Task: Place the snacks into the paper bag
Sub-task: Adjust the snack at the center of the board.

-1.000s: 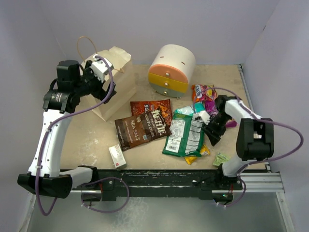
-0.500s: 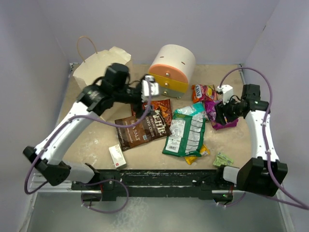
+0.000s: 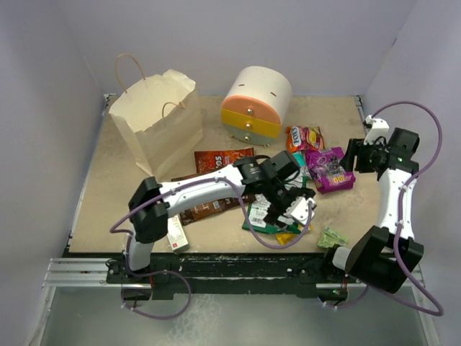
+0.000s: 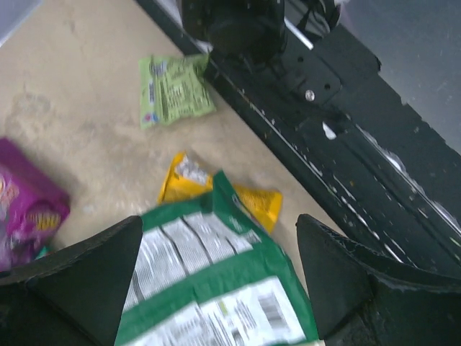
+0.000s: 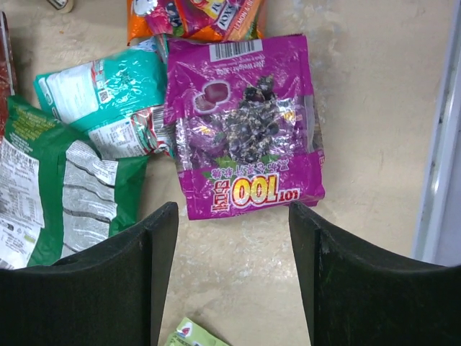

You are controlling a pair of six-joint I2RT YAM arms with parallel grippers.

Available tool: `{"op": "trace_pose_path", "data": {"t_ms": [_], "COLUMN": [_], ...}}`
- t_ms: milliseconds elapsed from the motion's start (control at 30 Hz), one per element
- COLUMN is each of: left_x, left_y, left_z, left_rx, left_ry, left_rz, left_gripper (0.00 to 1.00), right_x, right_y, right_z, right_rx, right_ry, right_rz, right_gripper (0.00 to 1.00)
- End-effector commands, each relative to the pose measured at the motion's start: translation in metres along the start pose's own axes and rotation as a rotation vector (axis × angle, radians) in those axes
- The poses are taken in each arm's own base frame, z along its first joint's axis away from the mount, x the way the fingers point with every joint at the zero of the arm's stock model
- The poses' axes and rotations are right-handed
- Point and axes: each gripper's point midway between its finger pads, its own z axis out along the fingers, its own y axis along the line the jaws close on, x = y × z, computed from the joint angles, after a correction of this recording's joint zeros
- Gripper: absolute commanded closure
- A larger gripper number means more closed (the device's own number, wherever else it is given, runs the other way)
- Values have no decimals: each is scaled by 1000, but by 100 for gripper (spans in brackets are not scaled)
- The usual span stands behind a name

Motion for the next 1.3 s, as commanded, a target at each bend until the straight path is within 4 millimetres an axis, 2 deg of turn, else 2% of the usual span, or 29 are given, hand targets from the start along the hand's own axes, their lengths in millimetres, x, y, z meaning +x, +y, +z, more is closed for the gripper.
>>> {"op": "trace_pose_path", "data": {"t_ms": [0, 133, 233, 433, 700, 900, 1267], "left_x": [-52, -46, -33, -19, 5, 7, 14], "left_y": [22, 25, 28, 33, 29, 27, 18], "left_z": [22, 54, 78, 110, 154, 172, 194], "left_rx": [31, 80, 107, 141, 177, 184, 174], "left_ry": [-217, -260, -272, -309, -335, -344, -310], "left_rz": [172, 155, 151, 164, 183, 164, 131], "left_gripper": [9, 12, 17, 22, 26, 30, 43], "right_x": [-9, -15, -16, -12, -8, -6, -4], "right_y": [-8, -10, -12, -12, -16, -16, -13], "right_z": [1, -8, -13, -20, -26, -22, -22], "right_rx": [-23, -18, -4, 3, 7, -13, -32], "right_ry": [-79, -118, -132, -143, -158, -141, -135], "right_rz": [53, 51, 47, 58, 81, 91, 91], "right_gripper": [34, 33, 33, 33, 32, 31, 31]}}
